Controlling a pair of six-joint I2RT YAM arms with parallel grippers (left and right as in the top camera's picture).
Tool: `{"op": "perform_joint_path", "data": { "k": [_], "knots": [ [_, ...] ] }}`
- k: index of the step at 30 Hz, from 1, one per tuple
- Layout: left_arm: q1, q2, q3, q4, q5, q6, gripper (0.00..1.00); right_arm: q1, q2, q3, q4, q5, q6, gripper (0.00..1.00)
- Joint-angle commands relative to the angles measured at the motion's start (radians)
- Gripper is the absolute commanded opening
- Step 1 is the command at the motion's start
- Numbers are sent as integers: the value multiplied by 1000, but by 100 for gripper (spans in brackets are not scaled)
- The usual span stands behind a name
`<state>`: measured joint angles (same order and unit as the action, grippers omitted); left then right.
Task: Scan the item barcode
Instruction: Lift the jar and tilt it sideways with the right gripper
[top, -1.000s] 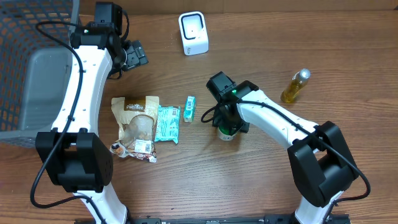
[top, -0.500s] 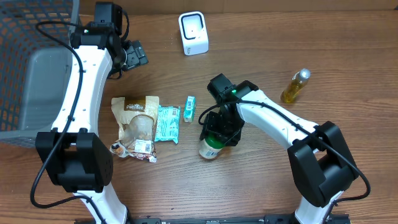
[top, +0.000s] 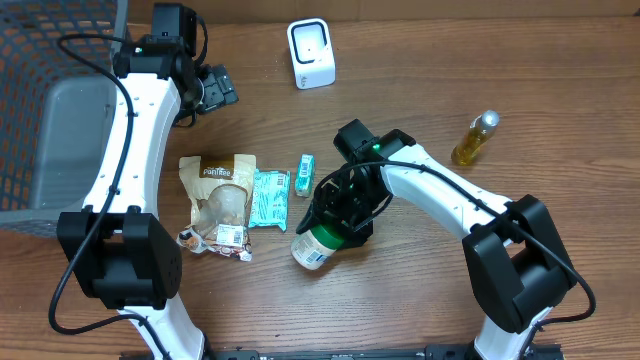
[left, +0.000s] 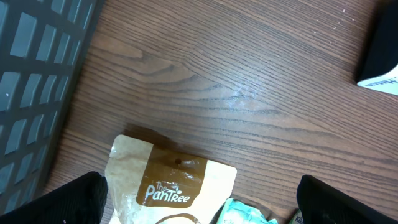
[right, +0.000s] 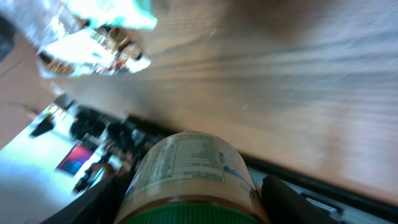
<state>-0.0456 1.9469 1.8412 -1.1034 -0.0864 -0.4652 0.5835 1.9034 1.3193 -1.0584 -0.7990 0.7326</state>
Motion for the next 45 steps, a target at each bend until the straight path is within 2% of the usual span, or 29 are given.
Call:
{"op": "perform_joint_path", "data": {
  "k": [1, 7, 45],
  "knots": [
    [0, -13, 19, 0, 5, -10, 99, 3, -29, 16, 0, -184, 1, 28],
    [0, -13, 19, 0, 5, -10, 100, 3, -29, 16, 1, -281, 1, 28],
    [0, -13, 19, 0, 5, -10, 100, -3, -29, 16, 5, -280, 57, 28]
  ]
}}
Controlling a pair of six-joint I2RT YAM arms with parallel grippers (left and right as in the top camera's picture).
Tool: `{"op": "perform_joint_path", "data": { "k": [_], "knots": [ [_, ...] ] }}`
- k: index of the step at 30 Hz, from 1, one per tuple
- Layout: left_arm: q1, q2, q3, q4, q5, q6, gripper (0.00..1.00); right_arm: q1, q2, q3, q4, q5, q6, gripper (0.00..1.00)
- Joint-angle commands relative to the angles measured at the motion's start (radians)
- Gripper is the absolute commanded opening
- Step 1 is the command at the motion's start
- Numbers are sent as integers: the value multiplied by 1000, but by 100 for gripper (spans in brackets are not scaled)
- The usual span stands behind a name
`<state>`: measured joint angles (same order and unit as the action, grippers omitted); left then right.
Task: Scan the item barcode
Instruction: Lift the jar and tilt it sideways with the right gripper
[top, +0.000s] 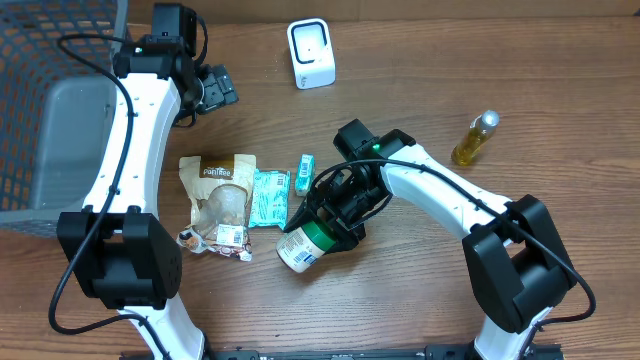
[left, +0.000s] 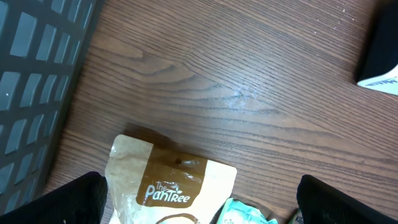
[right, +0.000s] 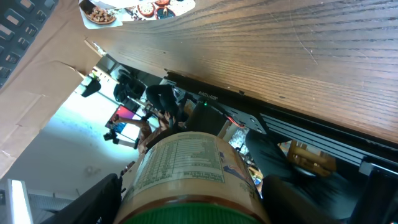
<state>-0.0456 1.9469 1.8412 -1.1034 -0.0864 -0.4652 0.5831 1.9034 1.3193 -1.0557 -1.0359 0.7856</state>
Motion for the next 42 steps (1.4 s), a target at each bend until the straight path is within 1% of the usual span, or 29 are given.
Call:
{"op": "perform_joint_path", "data": {
  "k": [1, 25, 33, 42],
  "knots": [
    [0, -13, 19, 0, 5, -10, 100, -3, -29, 16, 2, -44, 4, 28],
    [0, -13, 19, 0, 5, -10, 100, -3, -29, 16, 2, -44, 4, 28],
    [0, -13, 19, 0, 5, -10, 100, -3, -29, 16, -2, -172, 3, 28],
    [0, -13, 19, 0, 5, -10, 100, -3, -29, 16, -2, -171, 13, 28]
  ]
}}
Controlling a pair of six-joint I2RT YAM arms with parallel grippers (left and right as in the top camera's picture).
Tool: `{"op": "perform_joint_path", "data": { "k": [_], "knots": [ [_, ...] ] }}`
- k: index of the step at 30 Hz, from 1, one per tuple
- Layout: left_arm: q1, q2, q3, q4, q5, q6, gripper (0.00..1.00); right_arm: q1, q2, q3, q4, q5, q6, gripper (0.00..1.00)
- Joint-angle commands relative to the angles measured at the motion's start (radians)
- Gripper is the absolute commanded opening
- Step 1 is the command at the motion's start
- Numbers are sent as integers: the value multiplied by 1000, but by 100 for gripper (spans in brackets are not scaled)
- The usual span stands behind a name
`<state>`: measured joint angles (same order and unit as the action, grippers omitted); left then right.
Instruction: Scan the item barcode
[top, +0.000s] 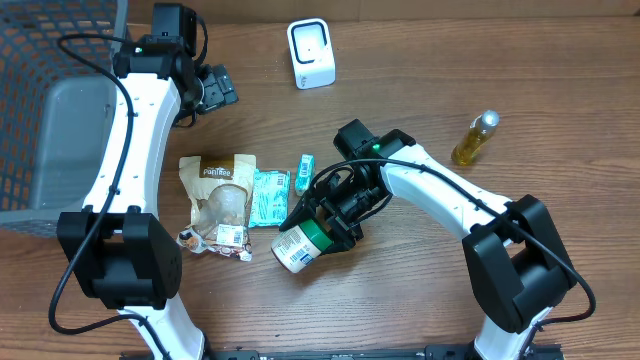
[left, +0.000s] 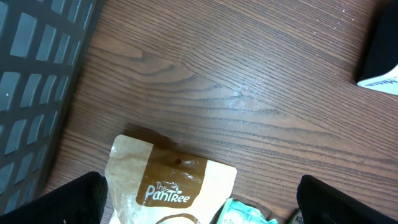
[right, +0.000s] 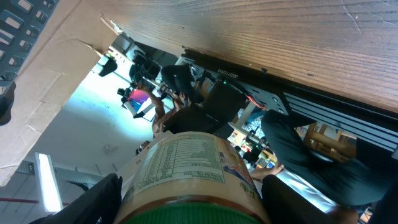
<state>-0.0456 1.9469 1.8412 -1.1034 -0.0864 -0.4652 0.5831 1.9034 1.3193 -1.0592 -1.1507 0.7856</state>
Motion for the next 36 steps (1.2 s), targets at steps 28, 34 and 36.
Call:
{"op": "perform_joint_path", "data": {
  "k": [28, 34, 36],
  "knots": [
    [0, -13, 19, 0, 5, -10, 100, -3, -29, 16, 6, 62, 29, 28],
    [0, -13, 19, 0, 5, -10, 100, -3, -29, 16, 6, 201, 29, 27],
    [0, -13, 19, 0, 5, -10, 100, -3, -29, 16, 6, 228, 29, 27]
  ]
}}
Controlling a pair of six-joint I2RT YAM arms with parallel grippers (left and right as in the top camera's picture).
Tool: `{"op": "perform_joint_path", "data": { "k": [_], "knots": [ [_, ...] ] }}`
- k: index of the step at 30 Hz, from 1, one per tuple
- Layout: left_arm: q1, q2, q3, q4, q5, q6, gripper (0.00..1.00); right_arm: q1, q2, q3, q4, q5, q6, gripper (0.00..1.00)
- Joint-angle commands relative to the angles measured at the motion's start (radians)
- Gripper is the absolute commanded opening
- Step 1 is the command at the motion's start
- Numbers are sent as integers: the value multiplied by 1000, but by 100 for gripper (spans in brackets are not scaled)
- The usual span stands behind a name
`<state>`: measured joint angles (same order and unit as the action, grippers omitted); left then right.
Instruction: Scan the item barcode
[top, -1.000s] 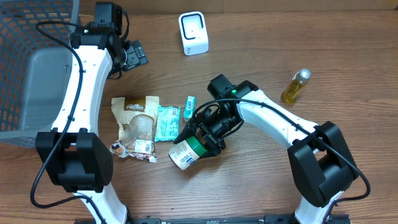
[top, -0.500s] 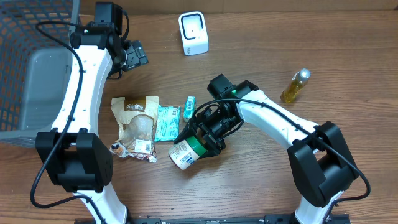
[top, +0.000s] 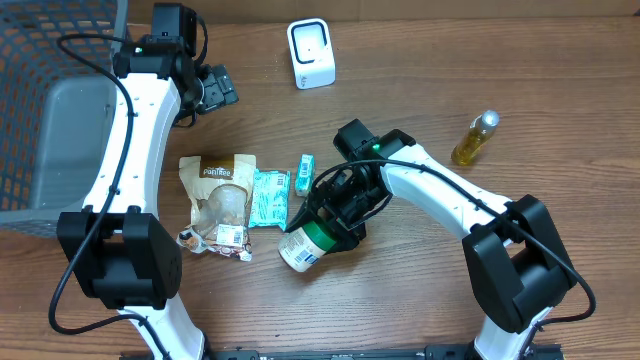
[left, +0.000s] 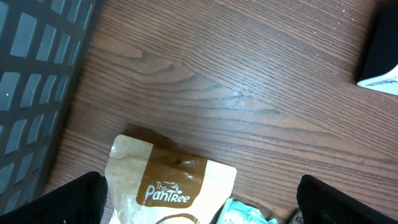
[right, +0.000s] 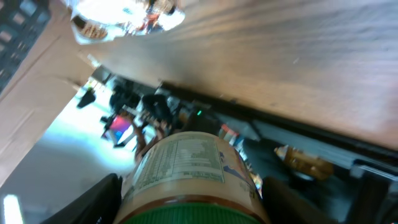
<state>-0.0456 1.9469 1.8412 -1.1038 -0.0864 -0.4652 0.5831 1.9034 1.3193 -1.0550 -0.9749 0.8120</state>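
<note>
A jar with a green lid and a printed label (top: 303, 246) lies tilted just above the wood table, lid toward the arm. My right gripper (top: 335, 224) is shut on its lid end. In the right wrist view the jar (right: 189, 171) fills the space between the dark fingers (right: 99, 200), nutrition panel facing the camera. The white scanner (top: 311, 53) stands at the far edge. My left gripper (top: 214, 88) hangs open and empty near the far left, above the brown PanTree pouch (left: 169, 186).
A PanTree pouch (top: 222, 195), a teal packet (top: 269, 197) and a small green packet (top: 305, 174) lie left of the jar. A yellow oil bottle (top: 476, 138) lies at the right. A grey wire basket (top: 40, 100) takes up the left side.
The jar in my right gripper has shifted slightly right and tipped back toward the table, so the right wrist view shows more wood. The left arm has not moved.
My right gripper held the jar low by the packets. Then the jar sat further left, its base tipped up past the table's front edge, and further still a moment later. Now it is back a little. The left gripper stayed open throughout.
</note>
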Motion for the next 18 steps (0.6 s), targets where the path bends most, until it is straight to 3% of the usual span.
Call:
{"op": "perform_joint_path", "data": {
  "k": [1, 18],
  "knots": [
    [0, -13, 19, 1, 5, -10, 100, -3, -29, 16, 2, 63, 3, 27],
    [0, -13, 19, 1, 5, -10, 100, -3, -29, 16, 10, 472, 3, 24]
  ]
}}
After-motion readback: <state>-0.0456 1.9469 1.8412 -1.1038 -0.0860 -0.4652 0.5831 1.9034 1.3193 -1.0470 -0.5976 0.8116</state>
